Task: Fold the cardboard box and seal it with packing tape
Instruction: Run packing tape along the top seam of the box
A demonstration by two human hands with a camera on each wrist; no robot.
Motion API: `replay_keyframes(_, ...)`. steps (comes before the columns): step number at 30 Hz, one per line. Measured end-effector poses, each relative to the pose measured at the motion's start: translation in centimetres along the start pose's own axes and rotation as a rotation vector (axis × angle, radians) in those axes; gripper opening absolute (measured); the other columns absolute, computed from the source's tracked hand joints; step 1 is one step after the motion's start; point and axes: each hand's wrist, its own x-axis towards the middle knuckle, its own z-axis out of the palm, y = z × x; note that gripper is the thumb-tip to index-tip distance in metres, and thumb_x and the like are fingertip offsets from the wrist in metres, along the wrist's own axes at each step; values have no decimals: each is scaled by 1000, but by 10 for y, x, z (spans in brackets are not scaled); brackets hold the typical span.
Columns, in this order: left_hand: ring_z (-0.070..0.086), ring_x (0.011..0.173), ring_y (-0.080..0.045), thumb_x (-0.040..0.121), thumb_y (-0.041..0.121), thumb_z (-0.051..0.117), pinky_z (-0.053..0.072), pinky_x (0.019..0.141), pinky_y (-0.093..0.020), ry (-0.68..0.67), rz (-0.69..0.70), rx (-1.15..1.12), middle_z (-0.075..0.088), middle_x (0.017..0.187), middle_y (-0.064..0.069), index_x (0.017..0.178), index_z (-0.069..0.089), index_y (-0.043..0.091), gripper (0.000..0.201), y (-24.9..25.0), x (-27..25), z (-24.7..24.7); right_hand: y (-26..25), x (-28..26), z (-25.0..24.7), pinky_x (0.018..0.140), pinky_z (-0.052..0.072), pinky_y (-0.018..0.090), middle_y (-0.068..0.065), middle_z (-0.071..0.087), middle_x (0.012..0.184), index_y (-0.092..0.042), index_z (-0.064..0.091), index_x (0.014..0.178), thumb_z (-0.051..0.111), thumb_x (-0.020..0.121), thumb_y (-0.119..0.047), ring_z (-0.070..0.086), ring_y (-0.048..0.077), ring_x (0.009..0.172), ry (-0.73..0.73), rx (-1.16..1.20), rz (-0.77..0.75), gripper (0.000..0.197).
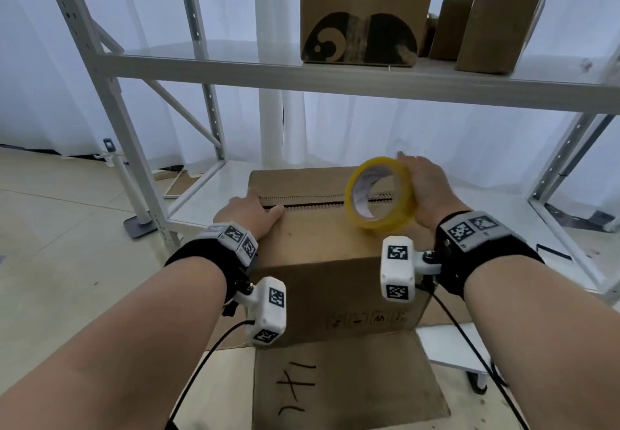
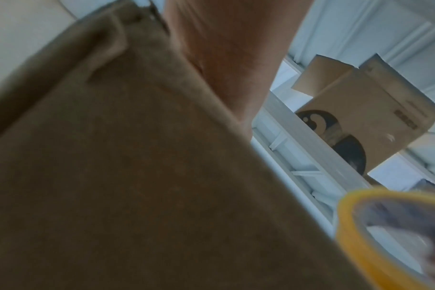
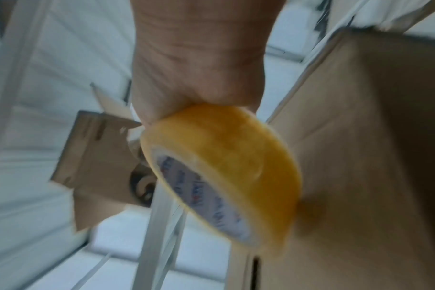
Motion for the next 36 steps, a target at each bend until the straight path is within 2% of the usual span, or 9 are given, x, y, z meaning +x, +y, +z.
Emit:
replay_keyframes(3, 33, 130, -33, 85, 68, 40, 32, 104, -43, 43, 45, 35, 28, 142, -14, 143, 22, 15, 81, -4, 1, 3, -21, -7, 48, 83, 47, 31, -3, 60, 100, -21, 60, 90, 59, 88, -44, 55, 17, 96, -149, -337, -198, 23)
replay_keyframes(6, 37, 128, -27, 83, 69, 45, 29, 106, -37, 32, 199, -92, 38, 139, -11, 138, 31, 12, 79, -12, 6, 6, -42, -17, 80, 88, 39, 30, 1, 54, 119, -19, 57, 102, 55, 92, -41, 48, 15, 104, -335, -709, -345, 24)
replay_keyframes(13, 12, 143, -18, 82, 66, 51, 13, 115, -38, -129, 429, -80, 21, 154, 7, 147, 26, 30, 78, -42, 18, -3, -68, -18, 116, 83, 34, 27, 8, 53, 131, -13, 52, 126, 42, 101, -34, 46, 17, 101, -495, -1153, -397, 34)
replay_keyframes(17, 48, 116, -14, 88, 56, 51, 36, 95, -25, 25, 427, -299, 49, 138, 3, 130, 50, 24, 53, -39, 23, 12, -70, -14, 138, 82, 36, 29, 8, 56, 126, -11, 54, 124, 40, 102, -28, 51, 21, 105, -554, -1382, -442, 31)
replay_keyframes(20, 55, 101, -14, 88, 56, 48, 41, 86, -24, 123, 416, -319, 61, 120, 0, 119, 58, 20, 48, -38, 26, 17, -69, -10, 147, 79, 41, 32, 7, 60, 114, -14, 57, 111, 37, 100, -20, 54, 23, 95, -544, -1406, -477, 24)
replay_keyframes(25, 54, 97, -11, 83, 66, 42, 42, 89, -27, 85, 423, -459, 63, 112, -1, 116, 61, 19, 60, -43, 22, 19, -56, -7, 161, 76, 41, 33, 3, 62, 107, -17, 59, 109, 35, 99, -23, 56, 22, 93, -539, -1455, -529, 27)
replay_keyframes(29, 53, 91, -8, 89, 66, 25, 23, 112, -37, 34, 437, -673, 62, 92, 7, 95, 61, 23, 57, -47, 15, 14, -48, -3, 171, 72, 41, 34, 1, 64, 102, -20, 61, 105, 38, 96, -23, 58, 22, 92, -549, -1535, -590, 25)
replay_keyframes(31, 57, 96, -14, 89, 69, 28, 34, 103, -34, 22, 369, -858, 66, 98, 1, 96, 66, 14, 67, -47, 16, 11, -46, -1, 176, 69, 42, 34, 1, 64, 98, -21, 61, 102, 39, 96, -23, 59, 22, 89, -544, -1575, -630, 23)
replay_keyframes(36, 63, 93, -17, 96, 29, 51, 46, 85, -28, 56, 289, -973, 71, 92, -5, 84, 63, 17, 21, -50, 22, 6, -43, 0, 187, 67, 41, 33, 1, 62, 97, -18, 55, 113, 41, 96, -25, 58, 22, 85, -509, -1655, -652, 24)
